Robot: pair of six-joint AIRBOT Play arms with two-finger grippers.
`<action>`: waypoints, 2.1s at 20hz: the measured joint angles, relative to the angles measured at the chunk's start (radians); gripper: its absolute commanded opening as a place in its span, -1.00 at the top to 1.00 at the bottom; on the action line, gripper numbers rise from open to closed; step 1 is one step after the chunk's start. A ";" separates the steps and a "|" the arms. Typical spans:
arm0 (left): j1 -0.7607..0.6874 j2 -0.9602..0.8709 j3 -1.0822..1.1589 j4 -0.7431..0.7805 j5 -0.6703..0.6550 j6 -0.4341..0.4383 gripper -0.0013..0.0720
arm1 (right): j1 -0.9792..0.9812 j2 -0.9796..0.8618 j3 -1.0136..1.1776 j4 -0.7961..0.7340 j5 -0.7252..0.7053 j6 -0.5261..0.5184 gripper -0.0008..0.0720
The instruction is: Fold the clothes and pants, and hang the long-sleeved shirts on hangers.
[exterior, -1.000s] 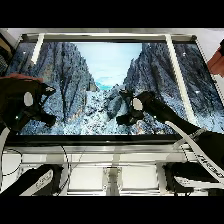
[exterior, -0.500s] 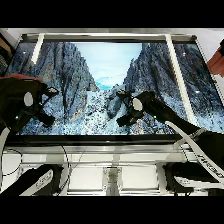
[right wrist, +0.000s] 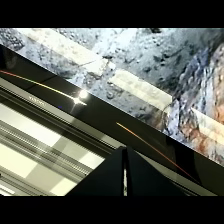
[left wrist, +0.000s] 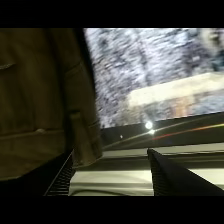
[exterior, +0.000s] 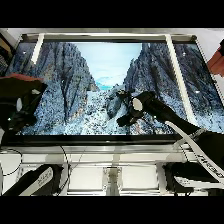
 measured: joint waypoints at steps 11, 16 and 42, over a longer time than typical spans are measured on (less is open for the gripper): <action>0.103 -0.064 -0.034 0.155 0.173 -0.044 -0.47 | 0.000 0.000 0.000 0.002 0.000 -0.001 0.92; 0.113 -0.100 -0.035 0.200 0.238 -0.051 -0.27 | 0.000 0.000 0.000 0.006 0.000 0.000 0.92; -0.512 0.122 0.585 -0.012 -0.049 0.056 0.79 | 0.000 0.130 0.267 0.047 0.013 -0.602 -0.52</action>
